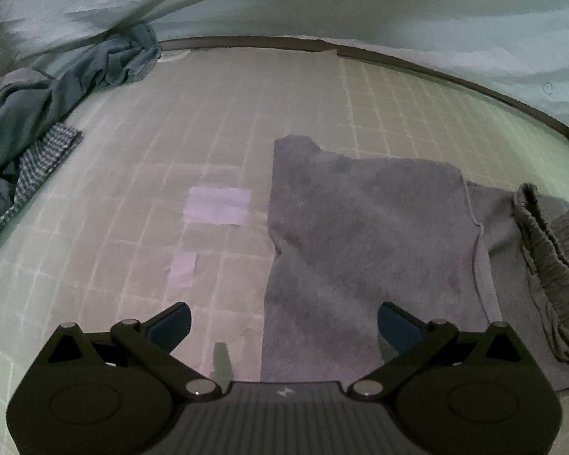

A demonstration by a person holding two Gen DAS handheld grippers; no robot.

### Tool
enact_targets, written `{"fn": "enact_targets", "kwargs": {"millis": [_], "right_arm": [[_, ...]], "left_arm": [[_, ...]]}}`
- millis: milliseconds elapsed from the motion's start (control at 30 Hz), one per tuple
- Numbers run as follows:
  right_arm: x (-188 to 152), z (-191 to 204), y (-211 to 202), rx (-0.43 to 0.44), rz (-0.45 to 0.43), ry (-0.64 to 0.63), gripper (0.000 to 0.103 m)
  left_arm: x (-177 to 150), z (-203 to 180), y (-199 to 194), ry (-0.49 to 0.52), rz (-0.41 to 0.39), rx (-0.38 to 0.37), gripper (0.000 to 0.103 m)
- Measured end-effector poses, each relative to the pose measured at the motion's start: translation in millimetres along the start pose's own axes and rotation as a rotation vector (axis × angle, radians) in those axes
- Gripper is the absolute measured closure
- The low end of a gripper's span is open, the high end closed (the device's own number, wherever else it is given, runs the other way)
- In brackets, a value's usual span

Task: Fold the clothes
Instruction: 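Lay the sweatpants waistband over the sweatshirt with the right gripper and open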

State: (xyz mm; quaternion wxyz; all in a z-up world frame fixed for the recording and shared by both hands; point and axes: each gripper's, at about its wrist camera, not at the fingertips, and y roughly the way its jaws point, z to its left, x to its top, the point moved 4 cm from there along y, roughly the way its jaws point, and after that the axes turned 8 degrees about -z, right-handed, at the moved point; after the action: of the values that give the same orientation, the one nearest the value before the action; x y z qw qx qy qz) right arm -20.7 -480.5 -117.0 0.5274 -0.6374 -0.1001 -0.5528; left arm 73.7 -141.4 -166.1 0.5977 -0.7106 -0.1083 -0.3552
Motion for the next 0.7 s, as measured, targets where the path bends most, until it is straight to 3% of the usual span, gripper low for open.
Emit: {"fn": "enact_targets", "kwargs": {"millis": [67, 200, 300, 433, 600, 700], "right_arm": [[-4, -18, 2, -0.080, 0.004, 0.064, 0.021], [-18, -41, 12, -0.223, 0.069, 0.065, 0.020], [-30, -32, 22, -0.240, 0.123, -0.029, 0.020], [-30, 0, 25, -0.185, 0.113, -0.109, 0.018], [-40, 57, 20, 0.007, 0.113, -0.272, 0.018], [-45, 74, 17, 0.094, 0.121, -0.293, 0.017]], "left_arm": [[-1, 1, 0, 0.001, 0.002, -0.001, 0.000], [0, 5, 0, -0.003, -0.003, 0.000, 0.000], [1, 6, 1, 0.003, 0.002, 0.002, 0.000], [0, 9, 1, -0.003, 0.010, 0.007, 0.000], [-4, 14, 1, -0.009, 0.021, 0.017, 0.000], [-7, 19, -1, -0.013, 0.024, 0.026, 0.000]]}}
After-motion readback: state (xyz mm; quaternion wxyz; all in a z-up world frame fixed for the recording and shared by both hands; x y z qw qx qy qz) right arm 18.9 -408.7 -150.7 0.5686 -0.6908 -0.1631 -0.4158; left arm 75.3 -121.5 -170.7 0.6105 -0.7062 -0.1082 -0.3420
